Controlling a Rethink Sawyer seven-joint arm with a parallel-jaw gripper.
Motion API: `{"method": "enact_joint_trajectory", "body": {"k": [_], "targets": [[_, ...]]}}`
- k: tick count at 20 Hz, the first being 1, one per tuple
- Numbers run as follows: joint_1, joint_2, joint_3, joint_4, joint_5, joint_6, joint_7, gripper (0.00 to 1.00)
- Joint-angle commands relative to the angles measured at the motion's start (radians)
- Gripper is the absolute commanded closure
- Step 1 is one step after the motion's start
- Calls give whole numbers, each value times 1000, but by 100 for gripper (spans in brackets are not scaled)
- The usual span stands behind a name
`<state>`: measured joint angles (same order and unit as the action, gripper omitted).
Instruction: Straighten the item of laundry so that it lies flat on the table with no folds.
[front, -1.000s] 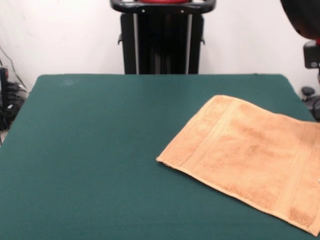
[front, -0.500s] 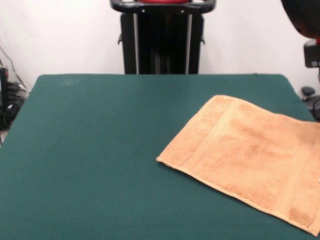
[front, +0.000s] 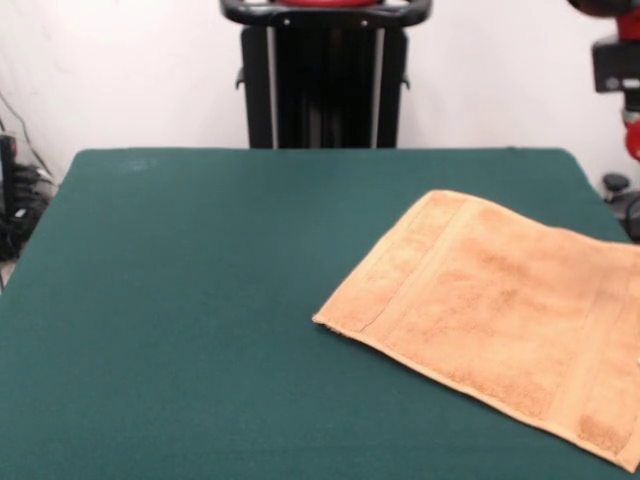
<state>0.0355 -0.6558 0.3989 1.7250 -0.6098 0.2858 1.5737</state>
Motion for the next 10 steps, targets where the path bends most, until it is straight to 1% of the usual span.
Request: {"method": "enact_joint_trajectory", "body": {"k": [1,5,10], "targets": [[-36,-42,75,93,-43,193,-148,0],[-44,-51,53,85,-67,246,-168,0],[-63,-86,70,99,-60,300,-183,0]]}}
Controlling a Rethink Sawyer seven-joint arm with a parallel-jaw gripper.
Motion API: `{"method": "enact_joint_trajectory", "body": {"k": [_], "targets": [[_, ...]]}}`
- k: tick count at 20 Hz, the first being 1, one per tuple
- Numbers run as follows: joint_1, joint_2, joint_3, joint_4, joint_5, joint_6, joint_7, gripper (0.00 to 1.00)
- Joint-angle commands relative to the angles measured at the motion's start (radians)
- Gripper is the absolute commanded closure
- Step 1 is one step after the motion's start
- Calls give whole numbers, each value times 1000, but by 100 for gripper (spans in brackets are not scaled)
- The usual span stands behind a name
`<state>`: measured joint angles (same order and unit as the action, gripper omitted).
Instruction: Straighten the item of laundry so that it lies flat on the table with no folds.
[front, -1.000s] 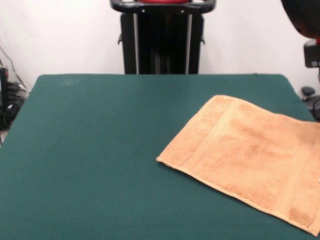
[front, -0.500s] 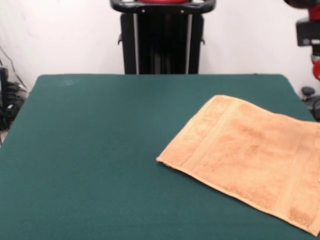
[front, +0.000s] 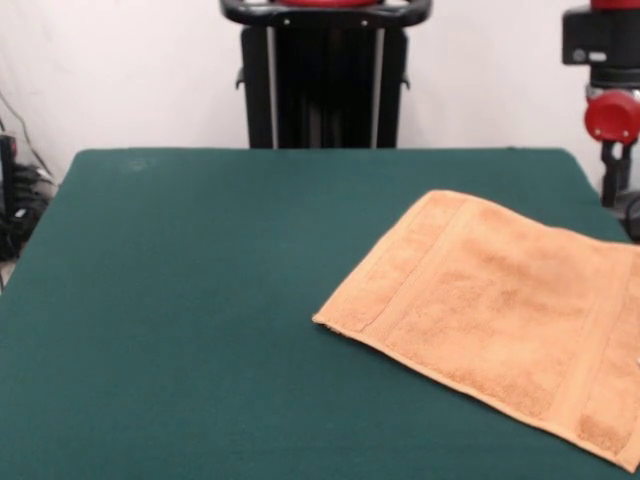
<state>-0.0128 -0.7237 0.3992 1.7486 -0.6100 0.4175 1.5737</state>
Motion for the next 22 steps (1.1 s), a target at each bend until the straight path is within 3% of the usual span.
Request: {"method": "enact_joint_trajectory", "body": {"k": [1,8,22], "targets": [[-20,-19,70,73,-60,179,-187,0],[-58,-38,76,81,-60,266,-233,0],[-142,-6,101,33,-135,266,-263,0]]}}
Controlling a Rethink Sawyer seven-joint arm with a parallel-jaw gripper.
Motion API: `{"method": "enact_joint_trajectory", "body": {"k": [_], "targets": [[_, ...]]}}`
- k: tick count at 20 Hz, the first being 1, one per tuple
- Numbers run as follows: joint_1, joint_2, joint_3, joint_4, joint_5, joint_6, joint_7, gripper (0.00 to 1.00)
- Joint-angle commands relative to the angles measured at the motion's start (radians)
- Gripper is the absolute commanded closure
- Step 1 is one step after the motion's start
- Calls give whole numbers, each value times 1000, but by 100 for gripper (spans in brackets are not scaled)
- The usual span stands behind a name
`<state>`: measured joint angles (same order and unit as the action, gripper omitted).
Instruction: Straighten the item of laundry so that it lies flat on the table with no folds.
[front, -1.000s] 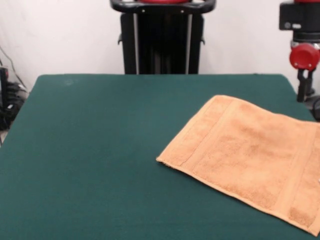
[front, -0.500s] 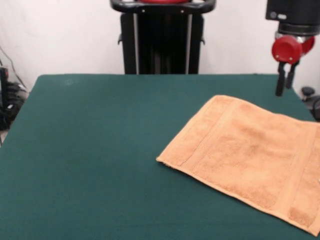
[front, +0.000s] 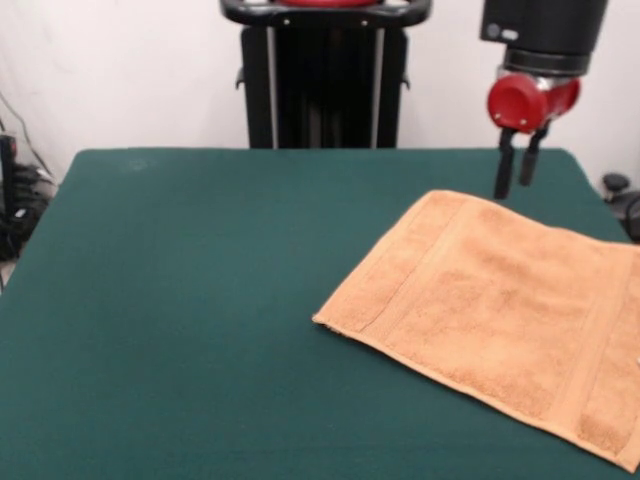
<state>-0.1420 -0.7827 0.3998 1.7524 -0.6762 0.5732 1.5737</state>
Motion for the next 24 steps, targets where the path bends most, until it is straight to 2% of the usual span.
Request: {"method": "enact_joint_trajectory", "body": {"k": [1,16,17,24], "targets": [[-17,54,105,28,-71,112,-264,0],[-71,58,166,16,-81,144,-287,0],[-80,61,177,17,-87,145,-287,100],[-98,69,205,8,-84,186,-318,100]]}}
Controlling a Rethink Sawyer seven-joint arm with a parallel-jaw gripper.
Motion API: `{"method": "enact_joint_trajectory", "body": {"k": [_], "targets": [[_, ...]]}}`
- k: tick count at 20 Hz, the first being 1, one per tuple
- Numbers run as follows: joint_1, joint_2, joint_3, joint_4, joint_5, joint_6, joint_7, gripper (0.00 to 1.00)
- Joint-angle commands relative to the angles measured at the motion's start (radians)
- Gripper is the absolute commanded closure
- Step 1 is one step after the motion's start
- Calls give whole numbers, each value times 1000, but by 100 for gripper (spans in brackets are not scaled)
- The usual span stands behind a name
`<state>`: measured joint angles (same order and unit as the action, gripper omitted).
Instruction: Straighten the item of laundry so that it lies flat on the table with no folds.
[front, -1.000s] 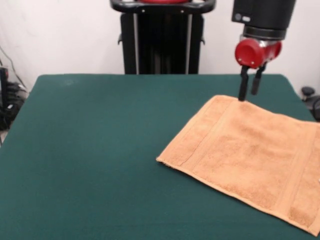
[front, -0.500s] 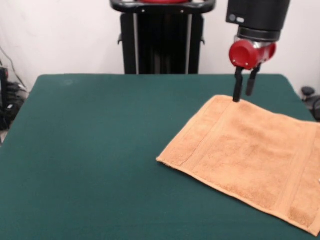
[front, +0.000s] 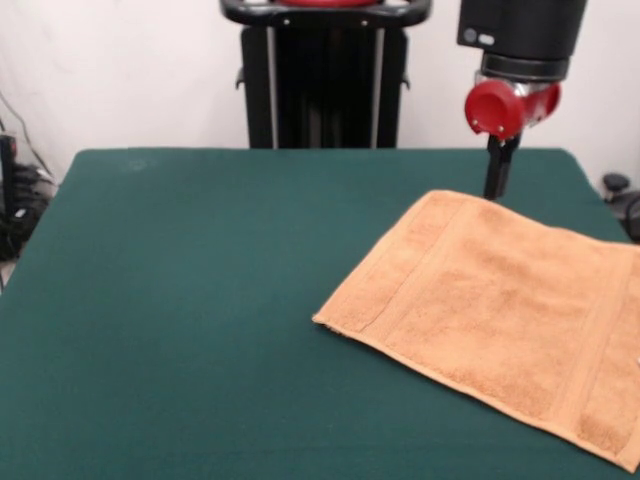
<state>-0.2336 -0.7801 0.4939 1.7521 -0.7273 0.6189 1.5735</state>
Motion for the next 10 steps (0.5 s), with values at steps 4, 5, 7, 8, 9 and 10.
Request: {"method": "enact_joint_trajectory", "body": {"k": [4,5,7,8,9,10], "targets": [[-6,80,112,-2,-49,165,-322,100],[-6,81,111,1,-60,154,-320,100],[-15,76,114,13,-69,152,-329,100],[-21,75,116,15,-70,155,-334,100],[-28,70,121,20,-67,166,-348,100],[-29,69,119,17,-68,166,-343,100]]}}
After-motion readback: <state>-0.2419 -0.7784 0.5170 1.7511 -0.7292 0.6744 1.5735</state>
